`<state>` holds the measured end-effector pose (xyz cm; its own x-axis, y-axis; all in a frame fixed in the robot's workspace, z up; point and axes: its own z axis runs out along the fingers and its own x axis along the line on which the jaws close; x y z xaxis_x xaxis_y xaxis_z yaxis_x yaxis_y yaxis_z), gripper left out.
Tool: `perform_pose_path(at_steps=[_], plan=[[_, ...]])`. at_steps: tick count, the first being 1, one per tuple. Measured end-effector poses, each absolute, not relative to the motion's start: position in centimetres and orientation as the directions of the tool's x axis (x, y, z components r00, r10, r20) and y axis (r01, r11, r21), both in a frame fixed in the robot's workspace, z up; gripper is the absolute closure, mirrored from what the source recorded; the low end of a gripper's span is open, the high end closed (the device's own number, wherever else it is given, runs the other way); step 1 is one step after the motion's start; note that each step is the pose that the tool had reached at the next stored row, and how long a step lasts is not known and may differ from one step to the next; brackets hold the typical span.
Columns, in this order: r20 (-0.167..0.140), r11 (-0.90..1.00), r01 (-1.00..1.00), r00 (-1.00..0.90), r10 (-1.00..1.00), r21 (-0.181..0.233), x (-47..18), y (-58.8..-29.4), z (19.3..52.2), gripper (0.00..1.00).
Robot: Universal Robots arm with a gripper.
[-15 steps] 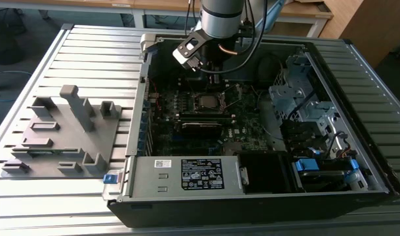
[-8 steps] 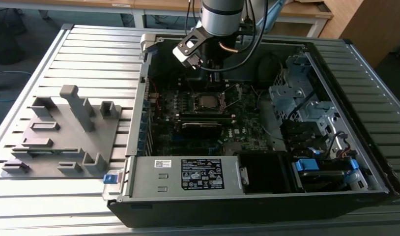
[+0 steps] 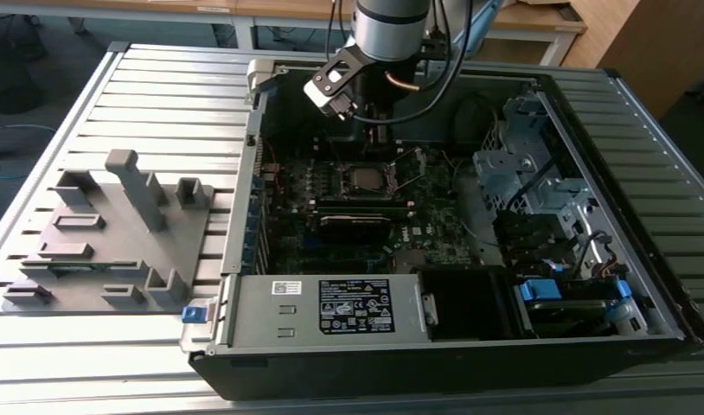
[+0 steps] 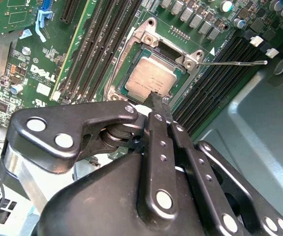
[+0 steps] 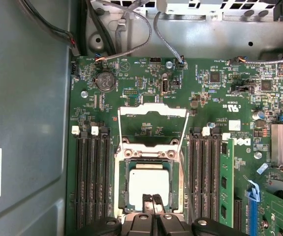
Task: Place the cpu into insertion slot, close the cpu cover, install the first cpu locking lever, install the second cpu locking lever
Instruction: 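Place the cpu into insertion slot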
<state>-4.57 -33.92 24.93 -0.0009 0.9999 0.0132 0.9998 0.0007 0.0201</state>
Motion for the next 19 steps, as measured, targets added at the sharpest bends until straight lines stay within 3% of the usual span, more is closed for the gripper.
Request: perform_pose_path(at_steps=[19], plan=[[0.013,0.001,1.0,-0.001,1.0,0.02,-3.4,-33.9,25.1,0.9]])
